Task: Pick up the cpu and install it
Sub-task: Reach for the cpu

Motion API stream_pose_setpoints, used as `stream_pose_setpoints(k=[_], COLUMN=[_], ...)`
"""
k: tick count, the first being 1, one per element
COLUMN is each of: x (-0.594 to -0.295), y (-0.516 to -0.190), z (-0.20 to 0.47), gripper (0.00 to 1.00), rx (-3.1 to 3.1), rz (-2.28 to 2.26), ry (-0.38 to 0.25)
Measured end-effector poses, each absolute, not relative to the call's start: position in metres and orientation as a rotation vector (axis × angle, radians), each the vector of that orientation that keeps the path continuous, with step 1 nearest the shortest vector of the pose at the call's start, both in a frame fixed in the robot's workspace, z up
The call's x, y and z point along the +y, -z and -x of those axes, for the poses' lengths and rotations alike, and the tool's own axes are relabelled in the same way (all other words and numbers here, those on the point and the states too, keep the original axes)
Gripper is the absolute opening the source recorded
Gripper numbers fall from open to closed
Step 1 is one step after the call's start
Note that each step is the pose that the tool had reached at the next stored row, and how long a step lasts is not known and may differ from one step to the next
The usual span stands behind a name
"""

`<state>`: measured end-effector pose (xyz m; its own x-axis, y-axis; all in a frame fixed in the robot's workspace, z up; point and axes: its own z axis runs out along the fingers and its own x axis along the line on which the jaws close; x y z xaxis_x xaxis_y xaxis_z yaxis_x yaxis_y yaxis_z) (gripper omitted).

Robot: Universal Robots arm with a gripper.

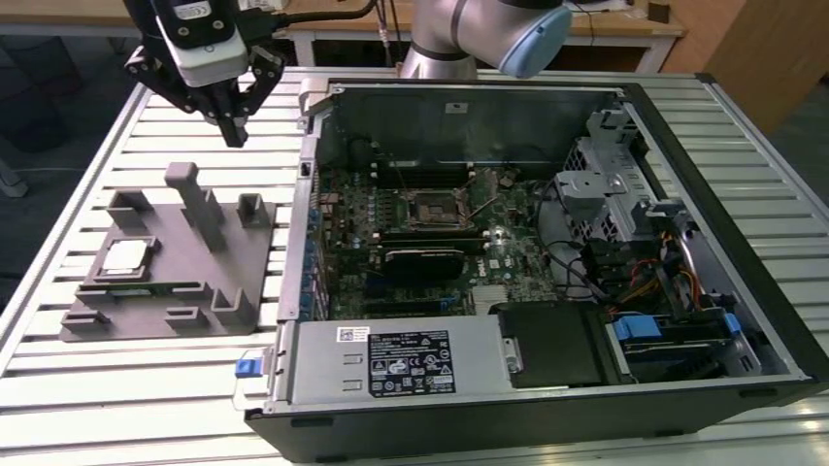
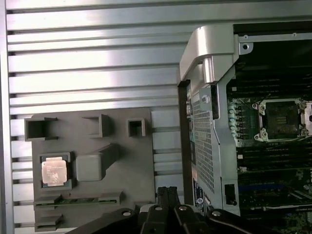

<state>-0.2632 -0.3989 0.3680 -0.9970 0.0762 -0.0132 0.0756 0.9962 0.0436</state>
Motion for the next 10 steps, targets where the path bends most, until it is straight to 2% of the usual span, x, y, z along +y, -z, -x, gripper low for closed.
stream_pose_setpoints(k=[10], x=[-0.399], y=[-0.366], z=[0.276], gripper=[0.11], rx=[3.125], rz=[-0.119], ry=[-0.067])
